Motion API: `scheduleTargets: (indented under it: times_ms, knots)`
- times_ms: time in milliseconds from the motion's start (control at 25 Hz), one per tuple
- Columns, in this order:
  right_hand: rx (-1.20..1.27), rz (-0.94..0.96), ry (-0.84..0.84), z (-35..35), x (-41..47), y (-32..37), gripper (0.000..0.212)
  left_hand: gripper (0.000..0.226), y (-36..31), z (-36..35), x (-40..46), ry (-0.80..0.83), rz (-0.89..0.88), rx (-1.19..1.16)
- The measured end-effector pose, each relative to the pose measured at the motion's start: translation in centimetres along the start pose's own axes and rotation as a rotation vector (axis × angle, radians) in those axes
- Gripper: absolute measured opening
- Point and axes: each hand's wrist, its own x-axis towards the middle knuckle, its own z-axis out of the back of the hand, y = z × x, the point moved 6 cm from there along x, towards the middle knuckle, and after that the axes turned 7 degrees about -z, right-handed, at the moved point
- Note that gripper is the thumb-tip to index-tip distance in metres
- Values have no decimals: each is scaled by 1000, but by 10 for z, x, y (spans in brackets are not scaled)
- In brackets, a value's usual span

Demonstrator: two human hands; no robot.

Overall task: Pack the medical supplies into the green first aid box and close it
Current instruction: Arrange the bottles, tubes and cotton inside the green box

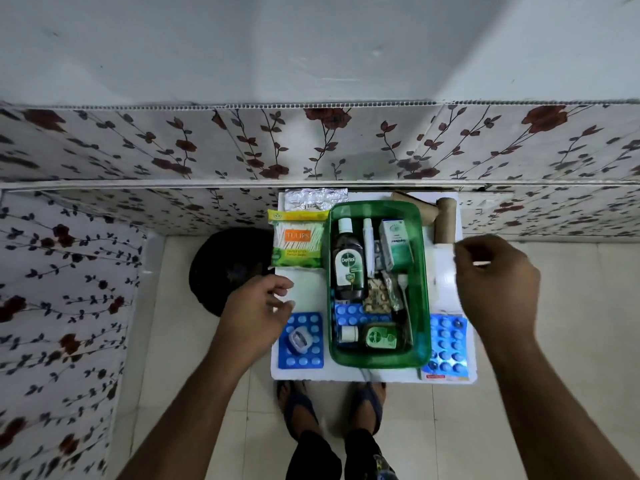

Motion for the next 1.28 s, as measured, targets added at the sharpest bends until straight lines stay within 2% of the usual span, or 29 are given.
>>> scheduleTargets:
  times_ms: [120, 200, 320, 520, 640, 760, 840, 880, 960, 1080, 1160, 1280]
  knots:
    - [-104, -196, 198, -25, 12, -57, 25, 44, 13, -20, -25, 186, -32, 198]
    - [-123, -246, 304, -50, 16, -73, 36, 55, 20, -31, -33, 225, -56, 259]
    - [-64, -282, 341, -70, 20, -81, 37, 59, 27, -45, -34, 223, -72, 331]
    - [20, -315, 363, -78, 23, -88, 30, 47, 22, -50, -37, 198, -144, 399]
    - [109, -336, 384, -67, 21, -88, 16, 44, 6, -25, -40, 59, -142, 333]
    - [206, -300, 291, -34, 18, -81, 13, 44, -43, 9, -37, -152, -198, 142]
    - [286, -281, 228, -15, 13, -74, 12, 35, -84, 17, -20, -215, -252, 93]
    - [320, -273, 215, -10, 9, -70, 13, 34, -102, 14, -7, -217, -281, 140]
    - [347, -261, 213, -7, 3, -61, 15, 38, -130, -3, 22, -188, -353, 355]
    - [371, -269, 235, -13, 2, -56, 20, 41, -146, -40, 59, -7, -344, 659]
    - [383, -272, 249, -12, 4, -55, 19, 43, -146, -64, 67, 115, -282, 742]
    - [394, -263, 259, -11, 6, -53, 8, 42, -142, -88, 62, 214, -253, 759]
